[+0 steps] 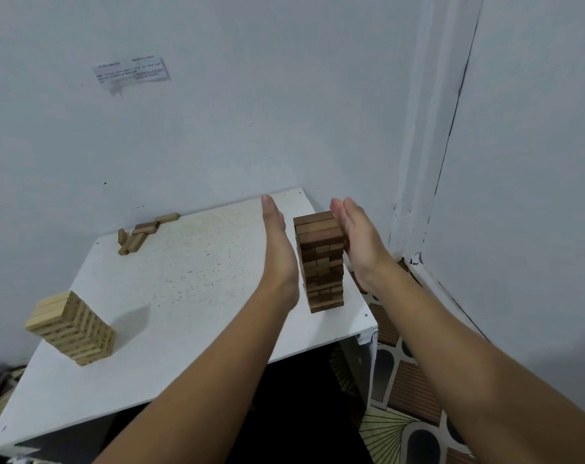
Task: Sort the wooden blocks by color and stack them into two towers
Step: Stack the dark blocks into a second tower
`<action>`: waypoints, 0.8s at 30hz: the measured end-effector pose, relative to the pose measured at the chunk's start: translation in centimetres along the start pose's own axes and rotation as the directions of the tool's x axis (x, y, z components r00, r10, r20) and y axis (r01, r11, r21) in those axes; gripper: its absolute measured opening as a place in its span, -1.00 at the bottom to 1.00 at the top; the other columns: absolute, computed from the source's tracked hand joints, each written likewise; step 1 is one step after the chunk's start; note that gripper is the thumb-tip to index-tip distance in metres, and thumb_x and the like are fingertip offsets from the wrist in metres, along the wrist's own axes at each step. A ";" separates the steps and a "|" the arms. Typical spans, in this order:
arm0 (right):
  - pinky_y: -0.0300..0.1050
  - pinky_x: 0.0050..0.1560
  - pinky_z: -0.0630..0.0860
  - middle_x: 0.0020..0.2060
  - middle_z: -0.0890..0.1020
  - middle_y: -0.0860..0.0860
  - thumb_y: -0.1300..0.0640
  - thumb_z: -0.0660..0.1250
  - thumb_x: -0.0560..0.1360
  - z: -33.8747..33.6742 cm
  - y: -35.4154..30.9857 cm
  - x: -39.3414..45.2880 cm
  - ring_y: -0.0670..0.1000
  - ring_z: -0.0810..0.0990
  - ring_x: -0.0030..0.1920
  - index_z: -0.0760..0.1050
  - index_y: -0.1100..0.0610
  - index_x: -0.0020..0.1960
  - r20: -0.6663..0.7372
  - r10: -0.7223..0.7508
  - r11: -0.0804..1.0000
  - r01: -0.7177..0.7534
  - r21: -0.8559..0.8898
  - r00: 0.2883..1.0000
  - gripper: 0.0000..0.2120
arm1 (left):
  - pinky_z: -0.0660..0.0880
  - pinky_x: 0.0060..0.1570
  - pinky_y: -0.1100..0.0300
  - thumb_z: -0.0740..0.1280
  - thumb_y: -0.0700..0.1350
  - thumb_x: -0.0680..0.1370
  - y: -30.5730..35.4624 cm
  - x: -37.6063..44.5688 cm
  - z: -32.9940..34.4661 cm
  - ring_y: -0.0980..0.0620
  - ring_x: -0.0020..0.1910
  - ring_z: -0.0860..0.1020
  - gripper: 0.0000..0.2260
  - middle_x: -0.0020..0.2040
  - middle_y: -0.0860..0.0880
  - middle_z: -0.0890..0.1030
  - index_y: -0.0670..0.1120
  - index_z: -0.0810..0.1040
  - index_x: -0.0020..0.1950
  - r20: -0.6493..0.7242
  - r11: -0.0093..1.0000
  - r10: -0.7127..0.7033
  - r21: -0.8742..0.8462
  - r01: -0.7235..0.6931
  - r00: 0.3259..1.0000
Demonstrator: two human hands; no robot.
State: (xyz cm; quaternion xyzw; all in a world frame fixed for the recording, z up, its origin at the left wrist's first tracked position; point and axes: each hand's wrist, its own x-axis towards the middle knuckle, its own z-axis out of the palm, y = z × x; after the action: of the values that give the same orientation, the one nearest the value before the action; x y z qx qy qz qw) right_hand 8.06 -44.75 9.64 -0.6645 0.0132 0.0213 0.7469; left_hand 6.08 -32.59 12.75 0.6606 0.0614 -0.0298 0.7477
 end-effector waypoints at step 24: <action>-0.28 -0.08 0.47 -0.26 0.68 -0.38 -0.12 -0.06 0.75 0.7 0.4 0.6 -0.37 0.64 -0.19 0.51 -0.15 0.05 -0.073 0.030 0.997 -0.024 0.080 0.997 -0.63 | 0.54 -0.34 0.35 -0.03 0.38 0.66 -0.3 -1.1 2.1 0.27 -0.24 0.69 -0.39 -0.26 0.22 0.72 0.28 0.67 -0.38 0.024 0.995 -0.043 -0.093 0.045 0.999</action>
State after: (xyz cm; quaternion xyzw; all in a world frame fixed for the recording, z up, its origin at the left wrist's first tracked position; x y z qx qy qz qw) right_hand 8.68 -43.98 9.30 -0.6346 0.0508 0.0061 0.7711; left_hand 5.02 -34.80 12.85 0.6231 0.0692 -0.0504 0.7775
